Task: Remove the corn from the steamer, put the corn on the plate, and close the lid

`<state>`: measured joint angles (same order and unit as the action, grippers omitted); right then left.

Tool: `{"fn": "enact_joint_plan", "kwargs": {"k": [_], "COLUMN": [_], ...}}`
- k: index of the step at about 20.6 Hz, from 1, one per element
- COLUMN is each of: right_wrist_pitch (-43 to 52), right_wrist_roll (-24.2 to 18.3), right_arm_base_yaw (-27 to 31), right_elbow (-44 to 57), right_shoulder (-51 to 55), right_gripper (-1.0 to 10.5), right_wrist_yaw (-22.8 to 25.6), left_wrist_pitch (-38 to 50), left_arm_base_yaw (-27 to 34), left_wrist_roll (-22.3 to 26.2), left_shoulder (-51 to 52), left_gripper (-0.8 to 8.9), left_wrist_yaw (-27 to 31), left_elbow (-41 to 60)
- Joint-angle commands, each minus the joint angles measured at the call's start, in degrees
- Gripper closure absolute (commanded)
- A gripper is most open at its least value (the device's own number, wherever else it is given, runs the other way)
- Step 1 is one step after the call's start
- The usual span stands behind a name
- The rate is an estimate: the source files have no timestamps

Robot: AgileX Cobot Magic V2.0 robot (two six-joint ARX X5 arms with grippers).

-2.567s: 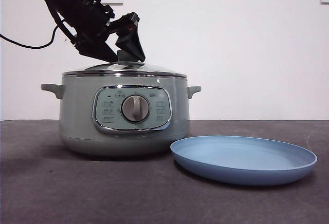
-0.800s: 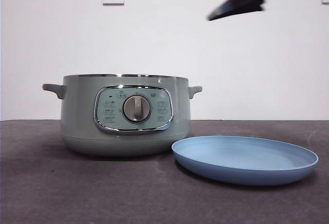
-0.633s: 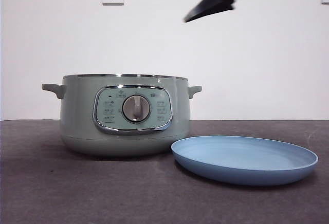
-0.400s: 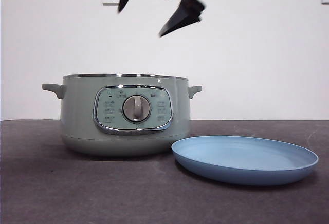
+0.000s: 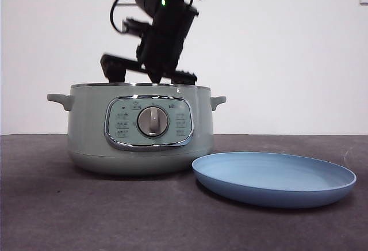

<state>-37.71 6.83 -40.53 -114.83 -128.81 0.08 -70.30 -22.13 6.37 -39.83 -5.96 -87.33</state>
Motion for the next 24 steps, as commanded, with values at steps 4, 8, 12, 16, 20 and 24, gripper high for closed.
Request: {"fn": "enact_joint_plan", "kwargs": {"k": [4, 8, 12, 16, 20, 24], "right_wrist_pitch": [0.3, 1.6, 1.9, -2.2, -15.0, -24.2], "right_wrist_roll": [-0.2, -0.2, -0.3, -1.7, -6.3, -7.3], "right_arm_base_yaw": [-0.1, -0.3, -0.4, -0.3, 2.3, 8.1], "right_elbow": [-0.2, -0.2, -0.2, -0.2, -0.2, 0.8], "right_shoulder": [-3.8, -3.8, -0.2, 13.4, 28.3, 35.6], "right_gripper": [5.4, 9.6, 9.6, 9.6, 9.6, 9.6], "right_wrist_yaw": [0.3, 0.0, 0.3, 0.7, 3.3, 2.8], "left_wrist_pitch": [1.6, 1.6, 1.7, 2.8, 2.9, 2.9], "left_arm_base_yaw": [0.1, 0.1, 0.1, 0.1, 0.1, 0.1], "left_wrist_roll": [-0.3, -0.3, -0.3, -0.3, -0.3, -0.2], "left_shoulder": [0.5, 0.5, 0.5, 0.5, 0.5, 0.5], "left_gripper": [8.22, 8.22, 8.22, 8.22, 8.22, 8.22], "left_wrist_yaw": [-0.2, -0.1, -0.1, -0.2, -0.3, -0.4], "left_elbow": [-0.9, -0.9, -0.9, -0.9, -0.9, -0.9]}}
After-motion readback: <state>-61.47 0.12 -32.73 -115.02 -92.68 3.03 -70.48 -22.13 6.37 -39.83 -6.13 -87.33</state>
